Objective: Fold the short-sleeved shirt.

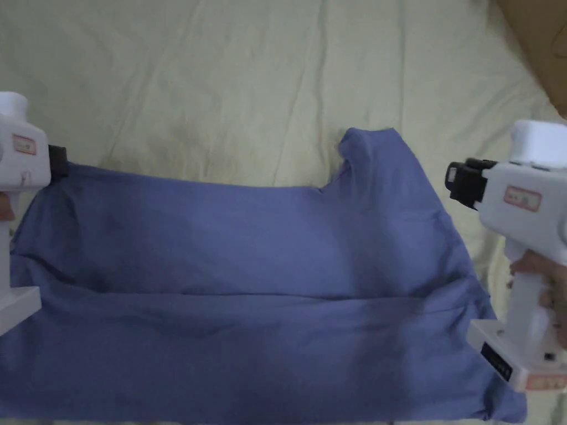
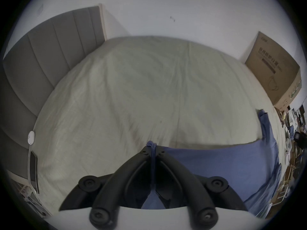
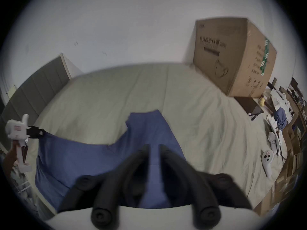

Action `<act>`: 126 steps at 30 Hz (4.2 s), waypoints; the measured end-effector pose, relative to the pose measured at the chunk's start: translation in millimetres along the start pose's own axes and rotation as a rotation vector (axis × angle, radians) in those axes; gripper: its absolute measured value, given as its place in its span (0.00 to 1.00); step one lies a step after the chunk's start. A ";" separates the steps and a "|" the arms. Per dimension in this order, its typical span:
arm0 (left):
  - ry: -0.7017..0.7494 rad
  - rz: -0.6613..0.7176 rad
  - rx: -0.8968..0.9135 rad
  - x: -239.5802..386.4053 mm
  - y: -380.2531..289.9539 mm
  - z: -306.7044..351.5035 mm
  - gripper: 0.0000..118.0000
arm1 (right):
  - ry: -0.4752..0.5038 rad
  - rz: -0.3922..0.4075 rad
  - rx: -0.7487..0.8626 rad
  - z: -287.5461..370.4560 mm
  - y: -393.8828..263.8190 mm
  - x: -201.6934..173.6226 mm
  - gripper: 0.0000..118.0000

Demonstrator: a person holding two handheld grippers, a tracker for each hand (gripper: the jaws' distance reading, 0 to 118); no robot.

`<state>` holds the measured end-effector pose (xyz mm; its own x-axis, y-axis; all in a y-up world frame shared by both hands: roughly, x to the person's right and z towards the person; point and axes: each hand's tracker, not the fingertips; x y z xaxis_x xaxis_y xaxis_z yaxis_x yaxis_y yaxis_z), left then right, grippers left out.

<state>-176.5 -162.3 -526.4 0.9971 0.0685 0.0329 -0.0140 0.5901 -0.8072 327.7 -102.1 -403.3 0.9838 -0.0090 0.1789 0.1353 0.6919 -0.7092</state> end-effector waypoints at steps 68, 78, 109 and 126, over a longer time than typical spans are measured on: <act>0.035 -0.024 0.796 46.1 -137.7 275.7 0.00 | -0.019 -0.050 0.678 249.8 -95.2 -18.0 0.00; -0.046 0.033 0.653 24.8 -129.7 258.5 0.01 | 0.019 -0.043 0.629 235.2 -95.1 -22.0 0.00; -0.371 0.488 -0.166 -97.7 -188.3 80.2 0.09 | -0.029 0.049 0.381 184.2 -113.4 -43.8 0.00; -0.440 0.079 0.034 86.0 -136.0 224.8 0.08 | -0.014 0.005 0.435 209.9 -131.1 -17.5 0.00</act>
<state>-105.7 -55.8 -281.3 0.8665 0.4454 0.2253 -0.0987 0.5953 -0.7974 268.1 -41.1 -170.3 0.9822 0.0024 0.1876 0.0659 0.9318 -0.3570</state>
